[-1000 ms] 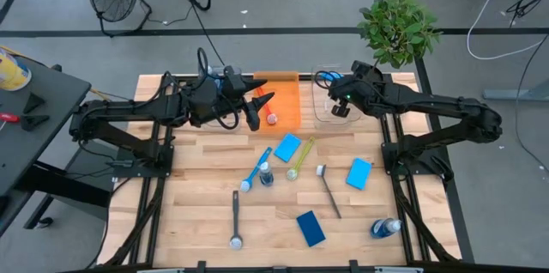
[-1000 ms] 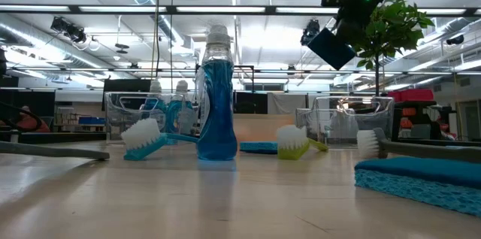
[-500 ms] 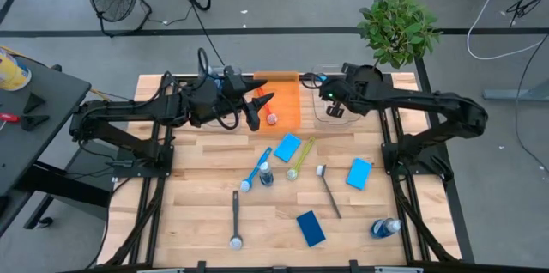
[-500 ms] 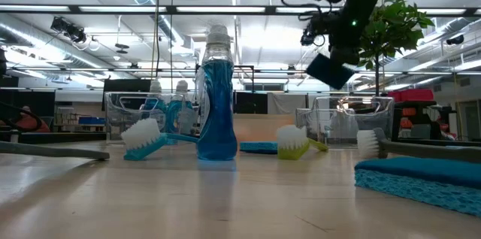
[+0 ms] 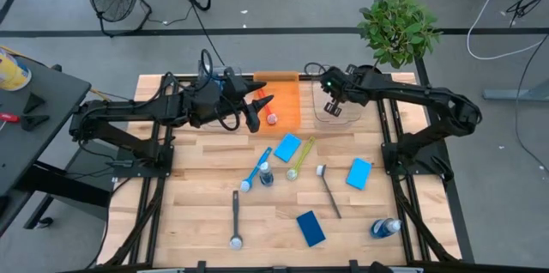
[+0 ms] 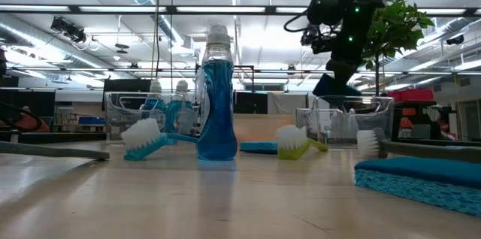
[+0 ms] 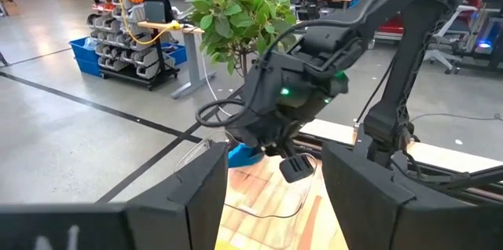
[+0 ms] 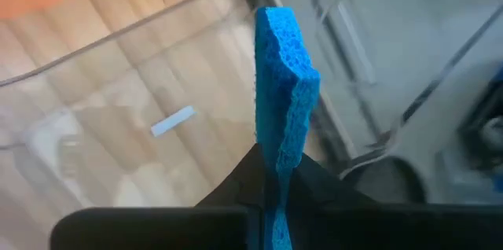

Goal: Pick & Place Kitchen Sink Supplies
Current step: Put the blue sponge into the right transparent bin

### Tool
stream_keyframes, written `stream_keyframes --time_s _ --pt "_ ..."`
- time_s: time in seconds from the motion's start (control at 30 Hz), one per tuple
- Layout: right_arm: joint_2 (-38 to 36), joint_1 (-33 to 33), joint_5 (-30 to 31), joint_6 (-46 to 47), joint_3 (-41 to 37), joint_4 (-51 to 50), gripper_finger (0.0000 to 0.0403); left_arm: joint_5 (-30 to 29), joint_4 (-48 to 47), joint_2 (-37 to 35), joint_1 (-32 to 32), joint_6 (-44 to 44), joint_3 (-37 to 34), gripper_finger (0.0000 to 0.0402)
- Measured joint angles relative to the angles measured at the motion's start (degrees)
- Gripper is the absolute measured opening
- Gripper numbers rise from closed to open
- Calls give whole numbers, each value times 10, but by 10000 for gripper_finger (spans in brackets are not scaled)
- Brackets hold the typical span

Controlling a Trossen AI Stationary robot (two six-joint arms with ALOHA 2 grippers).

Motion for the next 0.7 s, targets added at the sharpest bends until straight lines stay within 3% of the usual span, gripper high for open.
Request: stream_keyframes --time_s 0.23,0.7 --pt "0 -53 -121 94 0 -2 29 0 0 0 0 0 0 209" --pt "0 -134 -260 345 0 0 29 0 0 0 0 0 0 209"
